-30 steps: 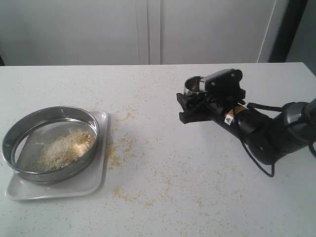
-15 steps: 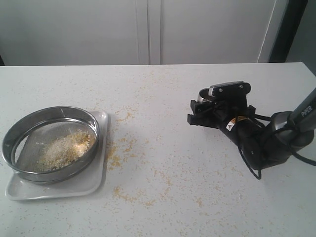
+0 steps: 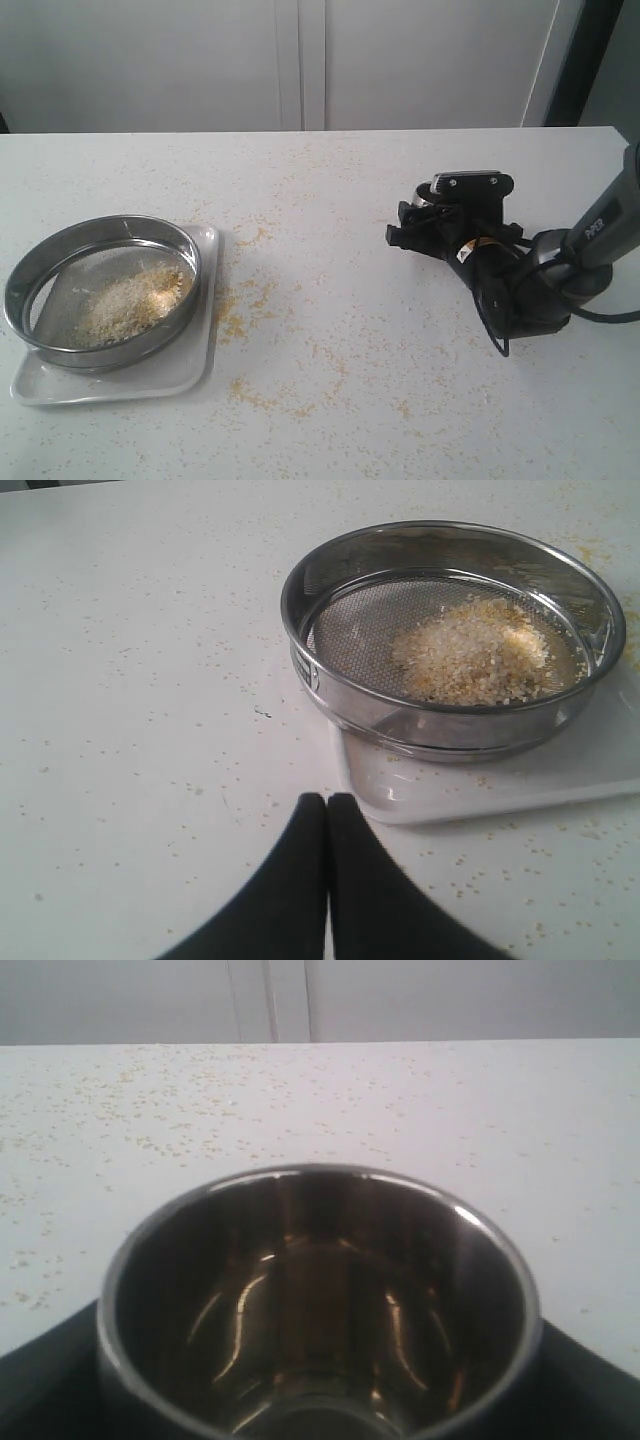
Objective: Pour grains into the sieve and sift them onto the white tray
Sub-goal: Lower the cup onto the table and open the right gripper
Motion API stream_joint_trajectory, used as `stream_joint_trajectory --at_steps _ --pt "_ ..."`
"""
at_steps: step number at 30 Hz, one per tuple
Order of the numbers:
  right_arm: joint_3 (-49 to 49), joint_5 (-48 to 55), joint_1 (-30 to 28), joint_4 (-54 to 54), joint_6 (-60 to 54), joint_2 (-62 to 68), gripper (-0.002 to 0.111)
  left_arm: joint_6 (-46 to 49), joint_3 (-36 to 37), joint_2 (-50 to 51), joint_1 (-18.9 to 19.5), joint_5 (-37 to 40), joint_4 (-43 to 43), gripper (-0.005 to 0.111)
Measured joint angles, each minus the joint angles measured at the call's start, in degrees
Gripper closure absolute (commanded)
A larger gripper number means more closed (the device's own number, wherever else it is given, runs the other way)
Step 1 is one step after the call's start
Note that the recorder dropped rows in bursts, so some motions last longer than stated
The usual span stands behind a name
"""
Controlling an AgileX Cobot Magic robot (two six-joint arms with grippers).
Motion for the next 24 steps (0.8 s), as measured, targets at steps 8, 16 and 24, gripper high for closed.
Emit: stream_joint_trajectory --at_steps 8,16,24 --pt "-0.57 -2.84 0.0 0.53 -3.55 1.8 0.108 0.0 0.0 0.0 0.0 0.0 0.0 0.107" --pt "-0.7 -3.58 0.0 5.41 -5.27 2.03 0.108 0.0 0.0 0.0 0.0 0.0 0.0 0.107" --pt "-1.16 -3.91 0.0 7.31 -5.49 2.49 0.108 0.0 0.0 0.0 0.0 0.0 0.0 0.107"
